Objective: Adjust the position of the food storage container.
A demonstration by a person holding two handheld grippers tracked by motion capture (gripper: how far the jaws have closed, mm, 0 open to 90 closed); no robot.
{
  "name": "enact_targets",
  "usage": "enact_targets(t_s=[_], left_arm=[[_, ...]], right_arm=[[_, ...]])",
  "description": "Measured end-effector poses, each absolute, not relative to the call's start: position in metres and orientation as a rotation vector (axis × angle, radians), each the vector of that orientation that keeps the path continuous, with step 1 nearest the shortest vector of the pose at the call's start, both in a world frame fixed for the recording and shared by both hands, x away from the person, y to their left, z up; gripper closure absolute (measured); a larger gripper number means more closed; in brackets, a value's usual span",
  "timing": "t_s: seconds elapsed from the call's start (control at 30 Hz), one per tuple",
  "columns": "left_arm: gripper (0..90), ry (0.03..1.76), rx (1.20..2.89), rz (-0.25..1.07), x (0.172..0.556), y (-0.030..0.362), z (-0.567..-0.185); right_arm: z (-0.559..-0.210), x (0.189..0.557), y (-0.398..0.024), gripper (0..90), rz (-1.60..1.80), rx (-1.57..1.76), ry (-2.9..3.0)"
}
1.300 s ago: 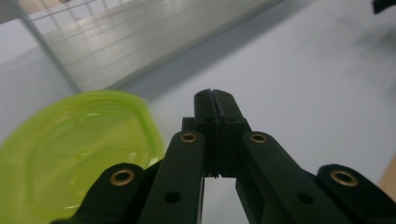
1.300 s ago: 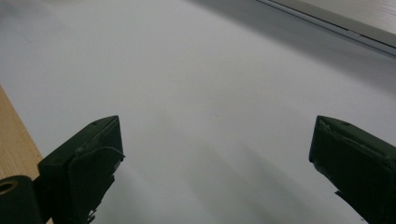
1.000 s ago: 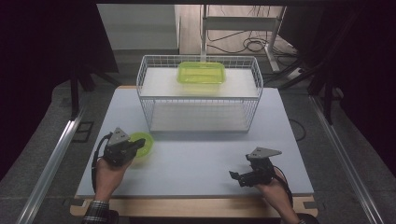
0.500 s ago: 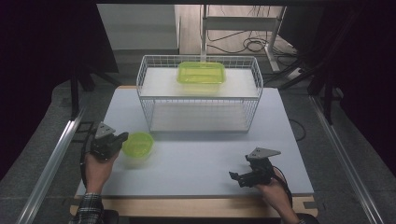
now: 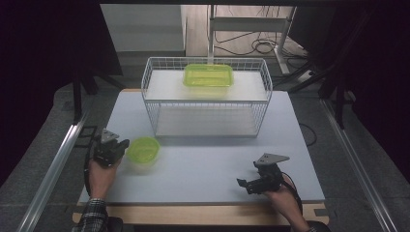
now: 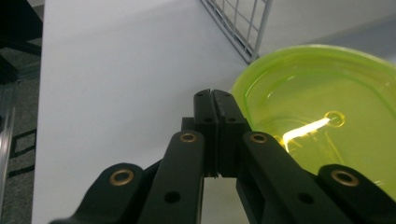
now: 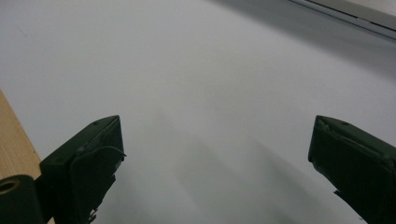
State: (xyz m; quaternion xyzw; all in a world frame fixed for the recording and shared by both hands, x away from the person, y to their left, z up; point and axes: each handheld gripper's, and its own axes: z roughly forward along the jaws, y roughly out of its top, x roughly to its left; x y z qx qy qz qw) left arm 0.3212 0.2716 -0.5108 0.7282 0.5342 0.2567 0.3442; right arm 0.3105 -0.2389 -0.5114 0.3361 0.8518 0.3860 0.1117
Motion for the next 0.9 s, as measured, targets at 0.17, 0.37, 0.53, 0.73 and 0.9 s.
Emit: enact_targets(t_s=[0.17, 0.37, 0.53, 0.73, 0.9], left_arm=[[89.3, 1.366, 1.924, 0.652, 0.323, 0.26, -0.513], [89.4, 1.348, 1.93, 0.636, 0.322, 0.248, -0.512], [89.3, 1.31, 1.955, 0.616, 0.318, 0.23, -0.51], [89.5, 1.254, 1.989, 0.615, 0.312, 0.21, -0.508], [89.6, 1.2, 2.027, 0.595, 0.31, 0.191, -0.507]], right_arm=[[-0.512, 0.31, -0.238, 3.9, 1.122, 0.981, 2.511], [-0.513, 0.31, -0.237, 4.0, 1.119, 0.978, 2.519], [-0.513, 0.31, -0.237, 4.1, 1.117, 0.973, 2.522], [-0.513, 0.31, -0.237, 4.2, 1.113, 0.969, 2.525], [-0.514, 0.309, -0.236, 4.2, 1.107, 0.963, 2.533]])
